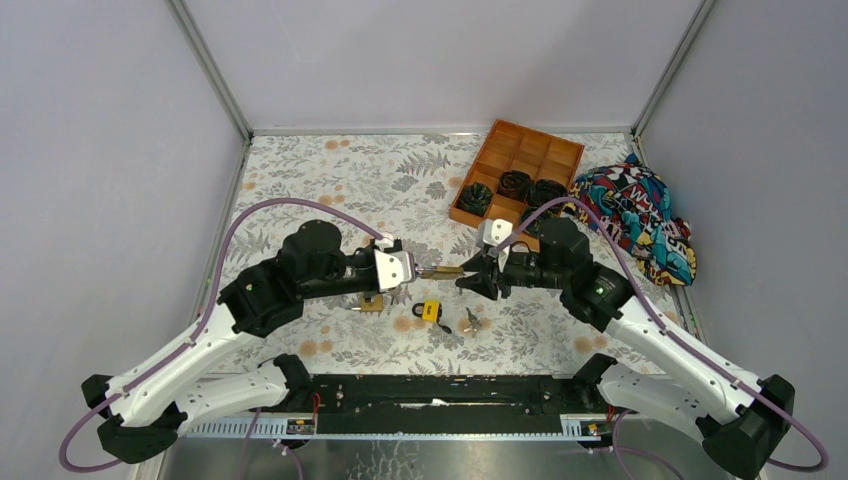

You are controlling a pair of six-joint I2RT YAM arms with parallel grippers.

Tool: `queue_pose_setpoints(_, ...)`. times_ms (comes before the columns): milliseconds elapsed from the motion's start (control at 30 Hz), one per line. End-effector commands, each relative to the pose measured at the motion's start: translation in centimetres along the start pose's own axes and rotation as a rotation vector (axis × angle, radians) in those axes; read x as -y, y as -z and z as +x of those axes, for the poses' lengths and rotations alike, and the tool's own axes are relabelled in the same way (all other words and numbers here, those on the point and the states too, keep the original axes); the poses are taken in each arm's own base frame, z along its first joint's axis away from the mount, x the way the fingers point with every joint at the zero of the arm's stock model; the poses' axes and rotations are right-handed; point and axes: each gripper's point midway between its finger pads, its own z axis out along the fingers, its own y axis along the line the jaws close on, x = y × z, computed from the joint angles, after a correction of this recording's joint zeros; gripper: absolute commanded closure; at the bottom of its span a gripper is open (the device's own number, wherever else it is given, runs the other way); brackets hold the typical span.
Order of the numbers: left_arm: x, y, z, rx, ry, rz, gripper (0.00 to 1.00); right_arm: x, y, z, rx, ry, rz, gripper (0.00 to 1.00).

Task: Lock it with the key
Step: Lock the lock.

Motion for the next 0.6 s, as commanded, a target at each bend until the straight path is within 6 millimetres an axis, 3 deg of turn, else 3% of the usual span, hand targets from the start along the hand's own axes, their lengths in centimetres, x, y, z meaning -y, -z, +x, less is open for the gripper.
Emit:
queue_pose_setpoints(0,-1.4,1.1,-5.3,0.166,-0.049,-0.046,1.0,0.0,-0.1,-3.5,0.089,0.071,-0.026,0.63)
queue_pose_setpoints(100,-1.4,1.1,-5.4,0.167,-0.052,-0.045,1.0,-0.3,-0.1,-3.9,0.113,0.077,-0.037,0.69)
queue_pose_setpoints(267,-1.5,1.0,-5.3,0.165,-0.051,-0.046,1.0,-0.5,0.0,-4.5,0.127,0.072,-0.048,0.6)
queue_pose_setpoints(333,-1.5,1.0,-5.4,0.166,-0.051,-0.044,1.0,-0.4,0.0,-4.5,0.119,0.076,-0.046,0.67)
queue_pose_setpoints(467,-1.5,1.1,-5.6,0.17,-0.057,-0.045,1.0,-0.2,0.0,-4.2,0.103,0.076,-0.04,0.93)
queue_pose_setpoints(567,-1.7,1.1,-5.4,0.163,-0.066,-0.055,1.0,-0.3,-0.1,-4.0,0.096,0.077,-0.045,1.0)
